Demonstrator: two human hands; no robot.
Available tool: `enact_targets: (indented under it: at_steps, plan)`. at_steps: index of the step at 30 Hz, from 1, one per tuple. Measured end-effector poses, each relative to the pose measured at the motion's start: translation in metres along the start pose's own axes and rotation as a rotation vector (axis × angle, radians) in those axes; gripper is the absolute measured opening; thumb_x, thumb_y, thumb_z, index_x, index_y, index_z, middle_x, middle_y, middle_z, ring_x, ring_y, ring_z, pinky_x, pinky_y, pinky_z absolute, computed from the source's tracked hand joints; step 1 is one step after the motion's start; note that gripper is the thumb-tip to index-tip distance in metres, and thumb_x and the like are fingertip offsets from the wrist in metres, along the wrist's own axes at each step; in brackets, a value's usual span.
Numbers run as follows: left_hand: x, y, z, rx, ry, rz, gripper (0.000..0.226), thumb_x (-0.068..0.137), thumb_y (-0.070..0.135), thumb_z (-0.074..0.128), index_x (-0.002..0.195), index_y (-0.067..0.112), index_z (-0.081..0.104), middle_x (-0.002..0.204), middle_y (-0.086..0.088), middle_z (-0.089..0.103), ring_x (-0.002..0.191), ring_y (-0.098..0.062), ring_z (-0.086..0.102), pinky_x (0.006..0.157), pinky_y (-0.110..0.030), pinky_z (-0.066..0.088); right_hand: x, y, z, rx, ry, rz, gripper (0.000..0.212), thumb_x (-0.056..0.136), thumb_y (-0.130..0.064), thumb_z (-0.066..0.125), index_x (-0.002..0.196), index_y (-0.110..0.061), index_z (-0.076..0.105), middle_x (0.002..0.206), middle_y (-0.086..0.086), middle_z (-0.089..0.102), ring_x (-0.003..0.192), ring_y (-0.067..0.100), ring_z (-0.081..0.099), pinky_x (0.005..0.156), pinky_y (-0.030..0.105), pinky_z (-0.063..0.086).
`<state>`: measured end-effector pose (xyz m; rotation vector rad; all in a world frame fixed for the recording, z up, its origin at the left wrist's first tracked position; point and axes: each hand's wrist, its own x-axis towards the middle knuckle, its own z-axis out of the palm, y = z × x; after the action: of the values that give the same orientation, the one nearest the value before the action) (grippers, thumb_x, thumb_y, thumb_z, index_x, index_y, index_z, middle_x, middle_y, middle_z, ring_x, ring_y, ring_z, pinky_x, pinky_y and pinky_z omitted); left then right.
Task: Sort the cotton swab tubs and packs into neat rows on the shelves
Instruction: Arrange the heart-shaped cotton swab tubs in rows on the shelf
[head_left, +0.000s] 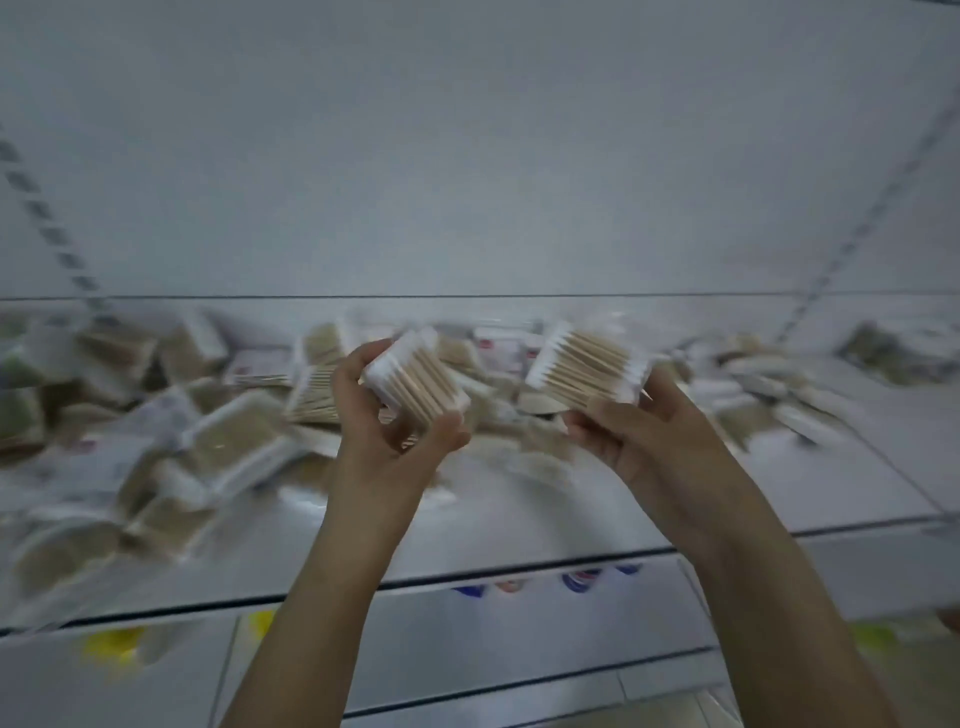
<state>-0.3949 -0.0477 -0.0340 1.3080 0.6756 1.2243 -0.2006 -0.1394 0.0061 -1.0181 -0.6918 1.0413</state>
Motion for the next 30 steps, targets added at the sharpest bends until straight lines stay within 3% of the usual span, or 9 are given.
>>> enact_targets:
  at_steps: [4,8,12,15,17,19,23,25,30]
  plan:
    - [-0.011,-0.016,0.085,-0.024,-0.148,-0.021,0.049,0.096,-0.002,0.057,0.126,0.034,0.043,0.115,0.007,0.064,0.104,-0.023,0.068,0.082,-0.045,0.061,-0.038,-0.033,-0.069,-0.114,0.244,-0.132,0.027,0.091,-0.002,0.063,0.117,-0.007,0.064,0.114,0.014,0.07,0.089,0.025,0.072,0.078,0.027,0.057]
    - [-0.033,-0.033,0.176,0.018,-0.281,-0.003,0.049,0.095,0.005,0.06,0.121,0.044,0.045,0.117,0.02,0.062,0.105,-0.019,0.069,0.084,-0.046,0.059,-0.068,-0.068,-0.149,-0.226,0.515,-0.3,0.035,0.095,-0.01,0.062,0.129,-0.013,0.054,0.11,0.012,0.071,0.086,0.023,0.073,0.072,0.029,0.059]
    - [-0.064,-0.05,0.276,0.066,-0.369,0.012,0.046,0.097,0.01,0.063,0.128,0.036,0.042,0.11,0.023,0.064,0.1,-0.017,0.069,0.088,-0.053,0.058,-0.105,-0.105,-0.242,-0.305,0.643,-0.418,0.044,0.097,-0.024,0.06,0.138,-0.031,0.046,0.1,-0.006,0.075,0.097,0.016,0.072,0.087,0.032,0.057]
    - [-0.084,-0.065,0.354,0.083,-0.398,-0.027,0.048,0.096,0.008,0.062,0.129,0.035,0.04,0.102,0.024,0.066,0.094,-0.021,0.07,0.087,-0.055,0.057,-0.13,-0.134,-0.309,-0.311,0.693,-0.478,0.046,0.097,-0.027,0.058,0.139,-0.032,0.041,0.101,-0.013,0.074,0.102,0.014,0.07,0.093,0.033,0.054]
    - [-0.095,-0.074,0.402,0.094,-0.413,-0.037,0.055,0.094,0.008,0.065,0.131,0.039,0.038,0.098,0.035,0.063,0.092,-0.017,0.071,0.082,-0.047,0.06,-0.141,-0.151,-0.349,-0.295,0.709,-0.493,0.044,0.096,-0.025,0.06,0.136,-0.028,0.042,0.108,-0.004,0.073,0.105,0.016,0.07,0.093,0.032,0.055]
    - [-0.103,-0.08,0.441,0.113,-0.43,-0.038,0.06,0.092,0.01,0.068,0.132,0.043,0.038,0.099,0.041,0.06,0.09,-0.008,0.071,0.074,-0.029,0.059,-0.146,-0.164,-0.382,-0.308,0.736,-0.488,0.043,0.094,-0.026,0.062,0.134,-0.029,0.045,0.118,-0.002,0.068,0.104,0.014,0.07,0.091,0.031,0.056]
    - [-0.103,-0.096,0.499,0.174,-0.474,-0.062,0.051,0.088,0.013,0.074,0.119,0.043,0.048,0.116,0.011,0.063,0.097,-0.01,0.069,0.078,-0.026,0.058,-0.146,-0.179,-0.438,-0.328,0.795,-0.483,0.046,0.092,-0.027,0.066,0.133,-0.032,0.046,0.125,-0.008,0.062,0.102,0.009,0.07,0.093,0.039,0.055]
    - [-0.097,-0.107,0.525,0.222,-0.488,-0.061,0.047,0.087,0.016,0.075,0.116,0.043,0.05,0.119,0.008,0.062,0.101,-0.006,0.066,0.081,-0.024,0.057,-0.141,-0.183,-0.464,-0.361,0.816,-0.463,0.049,0.088,-0.033,0.069,0.131,-0.037,0.046,0.121,-0.014,0.063,0.105,0.01,0.069,0.093,0.039,0.055]
    - [-0.077,-0.137,0.586,0.245,-0.525,-0.086,0.041,0.091,0.015,0.07,0.121,0.036,0.051,0.119,0.013,0.06,0.098,0.01,0.06,0.075,-0.01,0.05,-0.115,-0.189,-0.523,-0.464,0.825,-0.382,0.052,0.089,-0.028,0.071,0.126,-0.05,0.041,0.115,-0.027,0.06,0.104,0.0,0.065,0.07,0.012,0.05]
